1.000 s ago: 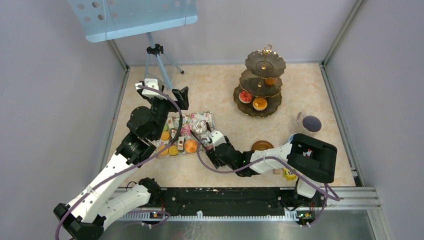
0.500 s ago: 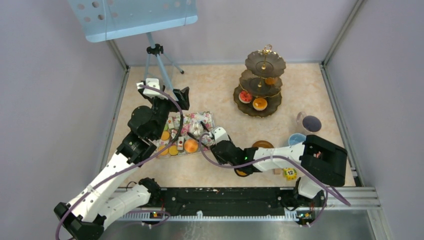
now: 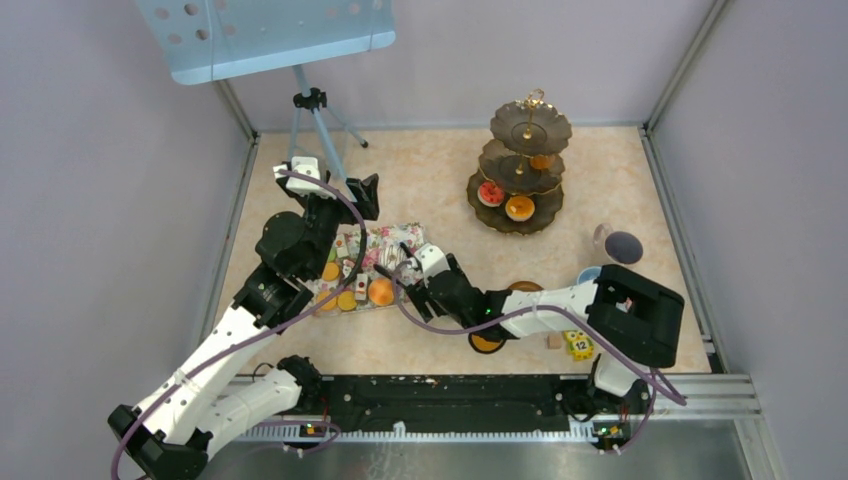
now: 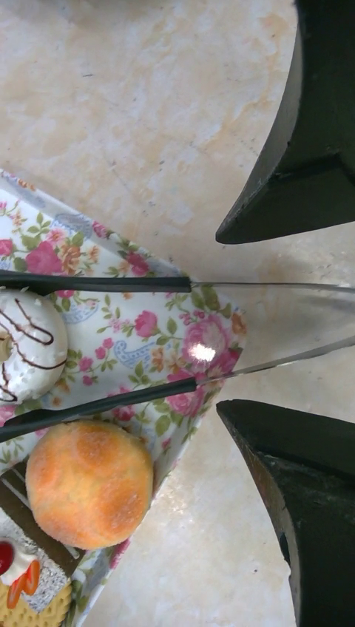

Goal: Serve the afternoon tea

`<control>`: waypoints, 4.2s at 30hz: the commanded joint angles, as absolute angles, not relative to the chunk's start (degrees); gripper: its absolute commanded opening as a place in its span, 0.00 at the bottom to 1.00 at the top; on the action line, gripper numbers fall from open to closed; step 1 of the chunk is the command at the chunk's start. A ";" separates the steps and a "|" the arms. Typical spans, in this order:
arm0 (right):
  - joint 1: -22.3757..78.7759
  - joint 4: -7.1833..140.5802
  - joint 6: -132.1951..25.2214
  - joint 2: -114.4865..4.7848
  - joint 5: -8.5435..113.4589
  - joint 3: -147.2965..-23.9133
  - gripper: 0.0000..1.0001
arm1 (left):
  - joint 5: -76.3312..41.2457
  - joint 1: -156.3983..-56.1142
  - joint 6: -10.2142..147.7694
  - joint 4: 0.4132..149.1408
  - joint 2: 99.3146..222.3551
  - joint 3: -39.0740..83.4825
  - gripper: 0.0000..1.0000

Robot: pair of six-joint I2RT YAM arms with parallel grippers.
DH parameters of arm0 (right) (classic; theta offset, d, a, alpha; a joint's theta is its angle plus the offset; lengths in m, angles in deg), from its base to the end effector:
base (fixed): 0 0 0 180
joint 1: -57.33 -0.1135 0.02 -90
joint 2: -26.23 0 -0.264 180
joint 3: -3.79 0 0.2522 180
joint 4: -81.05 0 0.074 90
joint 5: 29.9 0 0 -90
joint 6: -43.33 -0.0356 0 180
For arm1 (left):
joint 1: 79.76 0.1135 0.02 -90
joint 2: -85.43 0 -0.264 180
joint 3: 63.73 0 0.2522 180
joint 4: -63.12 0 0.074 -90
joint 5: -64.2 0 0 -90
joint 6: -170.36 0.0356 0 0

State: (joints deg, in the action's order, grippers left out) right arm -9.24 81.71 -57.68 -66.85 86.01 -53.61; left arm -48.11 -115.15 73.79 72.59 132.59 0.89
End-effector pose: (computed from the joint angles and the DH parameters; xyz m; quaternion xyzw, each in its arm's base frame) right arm 0.1438 0.2928 0.1692 -0.3114 0.8131 0.1268 0.4752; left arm 0.1602 -0.0973 0.3976 0.0188 0.6598 -0.1466 0.7368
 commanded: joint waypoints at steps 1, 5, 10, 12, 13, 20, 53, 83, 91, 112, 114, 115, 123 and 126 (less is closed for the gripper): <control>-9.01 90.58 -54.79 -70.87 84.67 -56.02 0.76 | -47.50 -114.94 73.21 70.98 132.42 1.34 0.99; -8.95 94.80 -54.41 -73.90 84.33 -55.02 0.75 | -47.63 -115.00 73.21 70.99 132.53 1.37 0.99; -8.98 96.56 -54.72 -75.43 84.83 -53.77 0.75 | -47.52 -114.92 73.24 70.99 132.66 1.44 0.99; -8.96 97.02 -55.53 -75.88 85.15 -53.05 0.73 | -47.52 -114.96 73.17 70.99 132.75 1.38 0.99; -8.97 97.10 -55.88 -76.16 85.15 -52.80 0.72 | -47.50 -114.93 73.16 70.99 132.79 1.38 0.99; -8.90 98.19 -59.10 -77.55 85.57 -51.23 0.60 | -47.42 -114.97 73.15 70.99 133.20 1.42 0.99; -7.17 87.59 -55.85 -78.30 84.85 -64.93 0.42 | -47.34 -114.98 73.12 71.17 132.71 1.54 0.99; -5.70 102.90 -54.27 -85.60 80.02 -56.61 0.56 | -47.14 -114.99 72.97 71.22 133.99 1.57 0.99; -5.67 99.69 -54.41 -81.63 81.42 -58.39 0.48 | -47.22 -114.99 72.97 71.26 133.81 1.51 0.99; -5.07 77.13 -62.49 -52.36 94.44 -52.23 0.40 | -47.48 -114.93 73.07 71.17 133.50 1.54 0.99; -4.04 71.56 -65.34 -47.99 95.90 -50.37 0.39 | -47.18 -114.95 72.98 71.21 133.54 1.54 0.99; -3.26 68.51 -66.73 -45.85 96.43 -49.33 0.39 | -47.12 -114.98 72.90 71.25 133.55 1.54 0.99; 7.02 51.17 -76.87 -32.03 95.56 -44.26 0.34 | -46.65 -114.98 72.63 71.33 134.12 1.57 0.99; 10.75 48.92 -77.09 -30.49 95.17 -44.29 0.34 | -46.64 -114.95 72.61 71.34 134.21 1.57 0.99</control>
